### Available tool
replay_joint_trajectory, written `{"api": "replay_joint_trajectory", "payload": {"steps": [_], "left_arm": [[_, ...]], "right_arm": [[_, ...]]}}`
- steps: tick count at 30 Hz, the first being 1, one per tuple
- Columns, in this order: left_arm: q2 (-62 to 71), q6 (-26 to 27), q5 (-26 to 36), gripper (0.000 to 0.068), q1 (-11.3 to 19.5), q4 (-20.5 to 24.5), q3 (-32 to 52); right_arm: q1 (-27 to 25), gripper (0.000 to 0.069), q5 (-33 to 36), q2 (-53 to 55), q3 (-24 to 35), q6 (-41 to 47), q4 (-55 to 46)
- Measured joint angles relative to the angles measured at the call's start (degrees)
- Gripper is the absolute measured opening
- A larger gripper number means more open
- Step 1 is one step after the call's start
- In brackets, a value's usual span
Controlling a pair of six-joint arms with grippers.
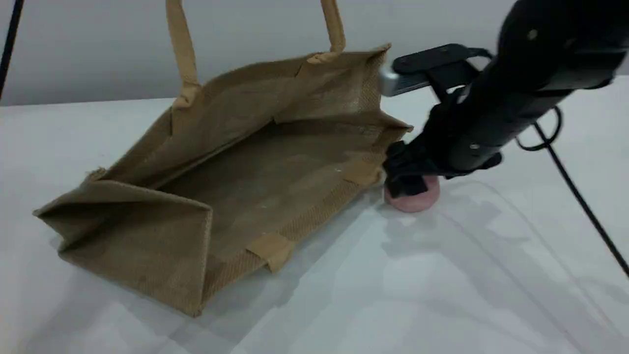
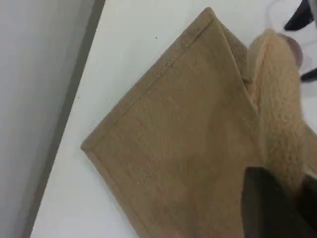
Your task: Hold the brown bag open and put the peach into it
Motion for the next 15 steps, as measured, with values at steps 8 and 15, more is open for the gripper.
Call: {"api": "replay_joint_trajectory", "payload": {"steps": [8, 15], "left_arm": [[0.0, -0.07, 0.0, 0.0092, 0.0, -0.04, 0.0], [0.0, -0.08, 0.0, 0.0092, 0.0, -0.04, 0.0]], "right_arm": [[0.61, 0.0578, -0.41, 4.19, -3.4, 0.0, -0.29], [0.61, 0.0421, -1.07, 5.04, -3.82, -0.25, -0.82]]}}
